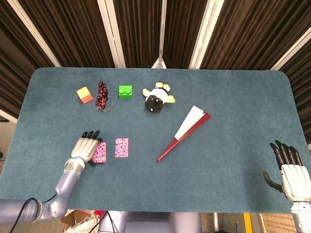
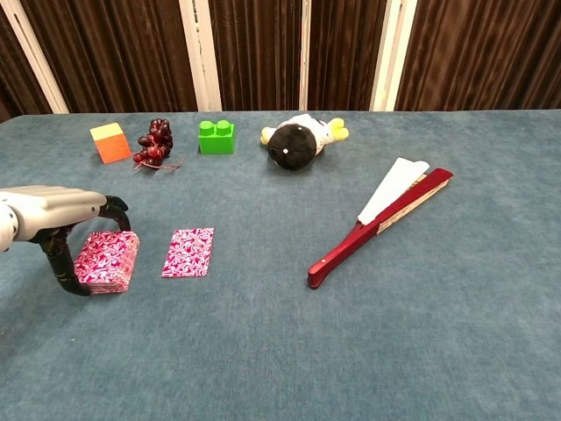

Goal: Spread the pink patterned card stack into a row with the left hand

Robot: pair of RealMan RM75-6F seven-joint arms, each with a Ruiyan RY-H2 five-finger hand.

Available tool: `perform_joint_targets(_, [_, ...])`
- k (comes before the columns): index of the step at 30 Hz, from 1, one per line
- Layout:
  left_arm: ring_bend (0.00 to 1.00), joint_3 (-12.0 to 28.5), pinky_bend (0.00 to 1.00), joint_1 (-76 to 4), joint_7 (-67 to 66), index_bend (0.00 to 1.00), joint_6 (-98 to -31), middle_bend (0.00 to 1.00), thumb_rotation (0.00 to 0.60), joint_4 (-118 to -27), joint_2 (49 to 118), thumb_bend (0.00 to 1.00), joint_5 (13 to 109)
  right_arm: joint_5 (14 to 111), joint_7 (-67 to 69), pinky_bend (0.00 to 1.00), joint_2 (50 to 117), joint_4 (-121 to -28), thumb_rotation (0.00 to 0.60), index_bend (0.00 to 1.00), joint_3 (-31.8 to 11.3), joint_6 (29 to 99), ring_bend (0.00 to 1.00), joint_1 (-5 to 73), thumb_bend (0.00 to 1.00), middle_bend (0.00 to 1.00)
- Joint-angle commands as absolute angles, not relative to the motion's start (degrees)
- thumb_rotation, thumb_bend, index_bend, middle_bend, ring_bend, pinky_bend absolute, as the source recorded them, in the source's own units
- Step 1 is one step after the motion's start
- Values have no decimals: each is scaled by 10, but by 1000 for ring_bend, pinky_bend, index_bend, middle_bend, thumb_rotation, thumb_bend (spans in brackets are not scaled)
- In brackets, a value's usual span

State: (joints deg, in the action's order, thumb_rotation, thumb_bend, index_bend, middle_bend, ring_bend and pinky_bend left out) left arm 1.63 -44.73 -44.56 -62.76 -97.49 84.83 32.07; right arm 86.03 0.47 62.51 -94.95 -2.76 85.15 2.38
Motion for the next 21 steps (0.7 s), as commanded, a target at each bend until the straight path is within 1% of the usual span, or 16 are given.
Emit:
perform_joint_targets(1, [0, 18, 0, -450, -452, 180, -629, 0, 600, -987, 839, 133, 312, 860, 4, 51, 625, -950, 600, 0, -28, 851, 0, 24, 367, 0])
perform_joint_targets(5, [0, 16, 0, -454, -464, 136, -632, 0, 600, -998, 830, 113, 299, 860, 3, 51, 625, -950, 600, 0, -28, 851, 0, 24, 366, 0])
perform_joint_targets(10, [0, 14, 0, -457, -471, 157, -635, 0, 600, -1003, 827, 113, 288, 860, 4, 51, 625, -951, 600, 0, -28, 851, 0, 24, 366, 0])
perform_joint_targets(13, [0, 13, 0, -459, -474, 191, -633, 0, 600, -1000, 831, 113, 280, 861, 3, 51, 625, -951, 600, 0, -28, 851, 0, 24, 366, 0])
perform_joint_targets(16, [0, 13, 0, -460, -475, 248, -632, 0, 600, -995, 838, 144, 274, 860, 4, 51, 625, -951, 600, 0, -28, 851, 0, 24, 367, 0])
perform_joint_targets(19, [0, 13, 0, -461, -473, 347, -631, 0, 600, -988, 847, 239, 274, 860, 5, 51, 624, -951, 600, 0, -28, 851, 0, 24, 367, 0])
perform_joint_targets(21, [0, 16, 0, -459, -465, 442, -633, 0, 600, -982, 854, 327, 279, 860, 5, 51, 624, -951, 600, 0, -27, 850, 0, 24, 367, 0])
